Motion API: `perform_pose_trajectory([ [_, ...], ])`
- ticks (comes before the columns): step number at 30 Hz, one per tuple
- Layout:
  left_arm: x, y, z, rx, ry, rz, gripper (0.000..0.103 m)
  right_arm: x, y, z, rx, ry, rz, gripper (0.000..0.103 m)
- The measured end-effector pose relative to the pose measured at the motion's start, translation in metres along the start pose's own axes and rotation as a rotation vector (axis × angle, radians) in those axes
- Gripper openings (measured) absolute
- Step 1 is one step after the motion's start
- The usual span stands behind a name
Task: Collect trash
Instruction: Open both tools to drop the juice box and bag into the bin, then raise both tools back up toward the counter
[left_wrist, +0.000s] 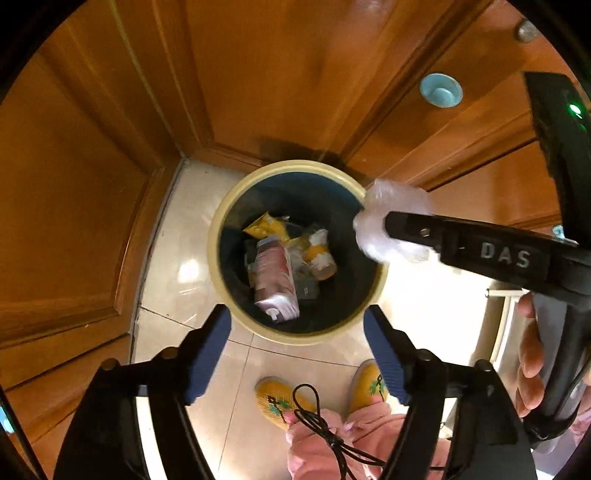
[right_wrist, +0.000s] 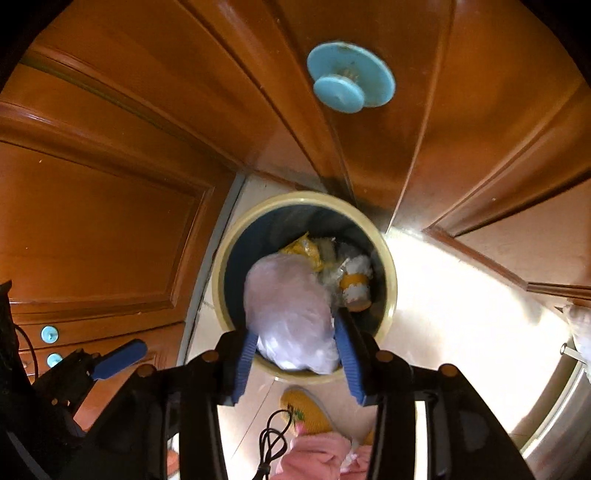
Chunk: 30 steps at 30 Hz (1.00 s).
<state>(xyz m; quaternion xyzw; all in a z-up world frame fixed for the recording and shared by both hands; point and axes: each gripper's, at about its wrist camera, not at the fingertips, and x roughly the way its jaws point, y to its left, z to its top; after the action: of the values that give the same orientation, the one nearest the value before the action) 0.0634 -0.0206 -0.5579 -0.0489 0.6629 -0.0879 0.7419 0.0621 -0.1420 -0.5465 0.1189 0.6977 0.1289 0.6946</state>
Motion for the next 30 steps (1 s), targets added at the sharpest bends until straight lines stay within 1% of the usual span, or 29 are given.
perform_pose_trajectory([
  [2,-0.005,0.011,0.003,-0.017,-0.009,0.005,0.074,-0.002,0.001,-0.003,-0.016,-0.024,-0.007,0.043],
  [5,-0.007,0.021,0.002,-0.025,-0.028,0.036,0.074,-0.007,0.006,-0.005,-0.046,-0.031,-0.01,0.043],
  [12,-0.031,0.025,0.004,-0.048,-0.082,0.086,0.074,-0.02,0.017,-0.008,-0.085,-0.035,-0.004,0.043],
  [13,-0.032,0.031,0.004,-0.051,-0.088,0.089,0.074,-0.023,0.018,-0.008,-0.086,-0.036,-0.002,0.043],
  [18,-0.061,0.031,0.006,-0.088,-0.109,0.093,0.074,-0.043,0.024,-0.01,-0.078,-0.041,0.009,0.044],
  [22,-0.096,0.028,0.005,-0.11,-0.136,0.108,0.074,-0.074,0.034,-0.014,-0.088,-0.058,0.012,0.044],
  [25,-0.129,0.02,0.005,-0.115,-0.151,0.141,0.074,-0.102,0.046,-0.015,-0.107,-0.058,0.002,0.044],
  [27,-0.158,0.016,0.004,-0.115,-0.172,0.173,0.074,-0.127,0.057,-0.016,-0.116,-0.069,0.012,0.044],
  [30,-0.205,0.01,0.004,-0.118,-0.213,0.196,0.074,-0.167,0.074,-0.017,-0.129,-0.106,0.027,0.044],
])
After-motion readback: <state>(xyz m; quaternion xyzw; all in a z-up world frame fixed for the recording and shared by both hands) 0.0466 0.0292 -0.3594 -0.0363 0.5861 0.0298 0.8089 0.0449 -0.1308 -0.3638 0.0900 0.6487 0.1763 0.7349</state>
